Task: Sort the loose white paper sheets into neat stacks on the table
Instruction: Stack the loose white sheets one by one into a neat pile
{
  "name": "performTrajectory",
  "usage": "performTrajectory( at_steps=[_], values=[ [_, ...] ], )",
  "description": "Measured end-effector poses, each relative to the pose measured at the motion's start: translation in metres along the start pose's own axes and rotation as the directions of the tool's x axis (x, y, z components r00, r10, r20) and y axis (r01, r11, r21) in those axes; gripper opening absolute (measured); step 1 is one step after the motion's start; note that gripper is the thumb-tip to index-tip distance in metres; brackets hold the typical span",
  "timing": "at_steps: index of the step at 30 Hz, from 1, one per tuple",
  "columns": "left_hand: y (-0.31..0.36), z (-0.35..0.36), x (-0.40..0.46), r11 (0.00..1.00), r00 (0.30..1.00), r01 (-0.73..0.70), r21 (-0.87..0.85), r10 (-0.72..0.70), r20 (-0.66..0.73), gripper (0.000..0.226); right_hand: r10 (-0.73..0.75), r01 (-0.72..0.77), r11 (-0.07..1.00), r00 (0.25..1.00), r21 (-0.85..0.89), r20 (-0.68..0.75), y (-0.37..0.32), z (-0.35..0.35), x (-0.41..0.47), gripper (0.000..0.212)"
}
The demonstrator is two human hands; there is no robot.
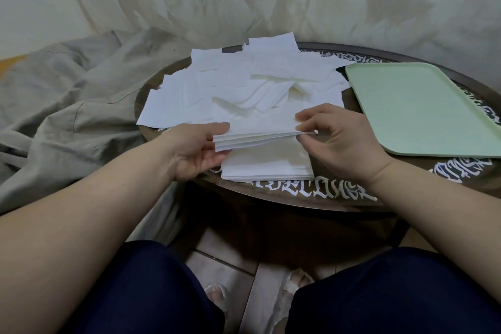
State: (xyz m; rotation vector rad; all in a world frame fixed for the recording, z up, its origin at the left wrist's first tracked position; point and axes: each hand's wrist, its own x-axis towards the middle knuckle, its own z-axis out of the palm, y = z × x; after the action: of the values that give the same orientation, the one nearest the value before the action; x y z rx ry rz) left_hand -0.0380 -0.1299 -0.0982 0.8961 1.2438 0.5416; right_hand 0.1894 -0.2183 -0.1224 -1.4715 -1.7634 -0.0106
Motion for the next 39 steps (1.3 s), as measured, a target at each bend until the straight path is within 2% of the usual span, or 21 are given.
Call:
performTrajectory(
  at_steps=[3,7,10,11,16,19,23,28,31,33,36,39],
  values=[
    [-0.004,0.002,0.004,0.99,0.991,-0.131,0.059,0.133,-0.029,0.014,0.026,-0.026,1.0,0.998,0.007,0.058,-0.003,0.0,0.0,0.005],
    [-0.004,-0.001,0.01,0.937,0.926,-0.34,0.082,0.349,-0.142,0.025,0.238,-0.232,0.971,0.947,-0.053,0.217,-0.001,-0.006,-0.001,0.025],
    [-0.008,-0.005,0.012,0.929,0.92,-0.347,0.13,0.364,-0.148,0.024,0.275,-0.206,0.958,0.85,-0.197,0.449,-0.004,-0.006,-0.003,0.017],
    [-0.009,-0.006,0.012,0.93,0.921,-0.342,0.136,0.36,-0.145,0.023,0.276,-0.192,0.957,0.829,-0.216,0.487,-0.004,-0.006,-0.003,0.018],
    [-0.011,-0.004,0.014,0.934,0.924,-0.34,0.11,0.354,-0.146,0.02,0.297,-0.235,0.955,0.791,-0.182,0.535,-0.003,-0.011,0.0,0.028],
    [-0.011,-0.004,0.016,0.934,0.924,-0.342,0.104,0.354,-0.146,0.019,0.268,-0.199,0.963,0.78,-0.182,0.566,0.001,-0.01,0.0,0.027],
    [-0.012,-0.005,0.018,0.931,0.918,-0.353,0.093,0.364,-0.156,0.019,0.23,-0.131,0.968,0.812,-0.215,0.536,0.002,-0.007,0.0,0.013],
    [-0.009,-0.011,0.025,0.924,0.895,-0.373,0.086,0.383,-0.231,0.019,0.197,-0.077,0.97,0.81,-0.232,0.552,-0.002,-0.009,0.001,0.02],
    [-0.007,-0.016,0.029,0.914,0.871,-0.399,0.071,0.402,-0.283,0.02,0.151,-0.037,0.977,0.816,-0.21,0.558,0.0,-0.007,0.0,0.009],
    [-0.007,-0.018,0.031,0.907,0.857,-0.416,0.063,0.415,-0.307,0.019,0.122,0.001,0.974,0.839,-0.227,0.531,0.001,-0.005,0.0,0.008],
    [-0.005,-0.02,0.033,0.898,0.838,-0.437,0.05,0.427,-0.339,0.019,0.119,-0.014,0.968,0.904,-0.249,0.411,-0.002,-0.005,0.002,0.011],
    [-0.003,-0.022,0.033,0.89,0.824,-0.455,0.028,0.432,-0.367,0.021,0.161,-0.144,0.985,0.962,-0.09,0.222,-0.009,-0.008,0.006,0.009]
  ],
)
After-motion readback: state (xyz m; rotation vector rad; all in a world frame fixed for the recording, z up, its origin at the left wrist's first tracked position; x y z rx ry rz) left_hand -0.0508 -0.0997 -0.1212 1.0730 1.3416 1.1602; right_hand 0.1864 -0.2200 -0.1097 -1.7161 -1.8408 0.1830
